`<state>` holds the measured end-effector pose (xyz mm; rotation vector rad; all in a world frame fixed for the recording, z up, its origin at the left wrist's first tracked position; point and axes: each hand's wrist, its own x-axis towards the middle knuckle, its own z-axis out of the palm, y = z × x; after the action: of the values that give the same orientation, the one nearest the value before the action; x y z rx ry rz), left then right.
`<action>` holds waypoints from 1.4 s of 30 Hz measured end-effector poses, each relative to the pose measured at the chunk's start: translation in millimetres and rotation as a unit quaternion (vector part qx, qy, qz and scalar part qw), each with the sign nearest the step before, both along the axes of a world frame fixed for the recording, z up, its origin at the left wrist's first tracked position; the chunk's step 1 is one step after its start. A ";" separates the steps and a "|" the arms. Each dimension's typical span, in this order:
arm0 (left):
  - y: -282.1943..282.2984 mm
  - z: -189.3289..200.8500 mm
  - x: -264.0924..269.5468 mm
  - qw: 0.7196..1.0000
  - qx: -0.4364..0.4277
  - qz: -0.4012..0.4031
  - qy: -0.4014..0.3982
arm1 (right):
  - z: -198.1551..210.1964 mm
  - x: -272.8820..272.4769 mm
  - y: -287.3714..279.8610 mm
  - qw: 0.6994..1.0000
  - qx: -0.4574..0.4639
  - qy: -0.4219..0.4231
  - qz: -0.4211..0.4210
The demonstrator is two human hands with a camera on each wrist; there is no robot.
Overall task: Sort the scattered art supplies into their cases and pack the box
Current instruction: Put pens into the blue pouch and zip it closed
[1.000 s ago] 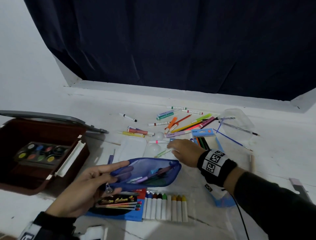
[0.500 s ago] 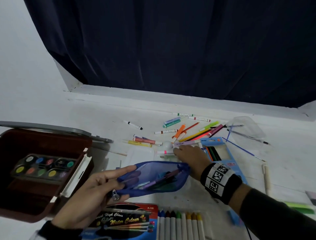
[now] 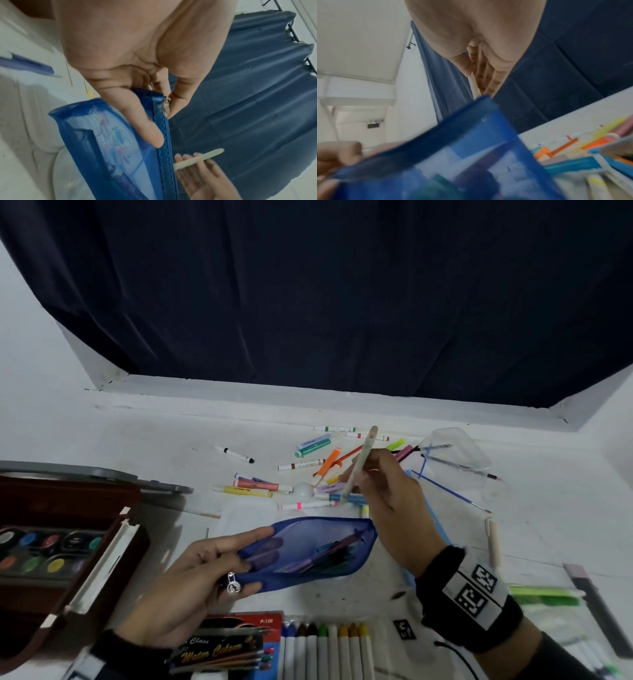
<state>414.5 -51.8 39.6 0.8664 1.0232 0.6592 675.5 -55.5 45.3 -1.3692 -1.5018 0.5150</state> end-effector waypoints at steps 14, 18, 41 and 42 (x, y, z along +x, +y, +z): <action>-9.0 -20.5 68.0 0.999 0.009 -0.050 0.019 | -49.3 20.1 -44.5 0.948 -0.074 -0.231 0.206; -8.5 -24.5 64.4 0.999 -0.001 -0.050 0.006 | -54.4 28.5 -46.4 0.930 -0.094 -0.305 0.184; -13.3 -31.2 46.5 0.924 0.299 -0.060 0.230 | -42.9 9.5 -38.5 0.955 -0.136 -0.192 0.183; -13.1 -30.7 47.7 0.925 0.313 -0.044 0.211 | -38.5 3.5 -40.3 0.957 -0.132 -0.168 0.196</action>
<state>462.2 -64.9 8.9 1.6599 1.1626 0.7537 679.1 -95.7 6.7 -1.4151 -2.0637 0.7827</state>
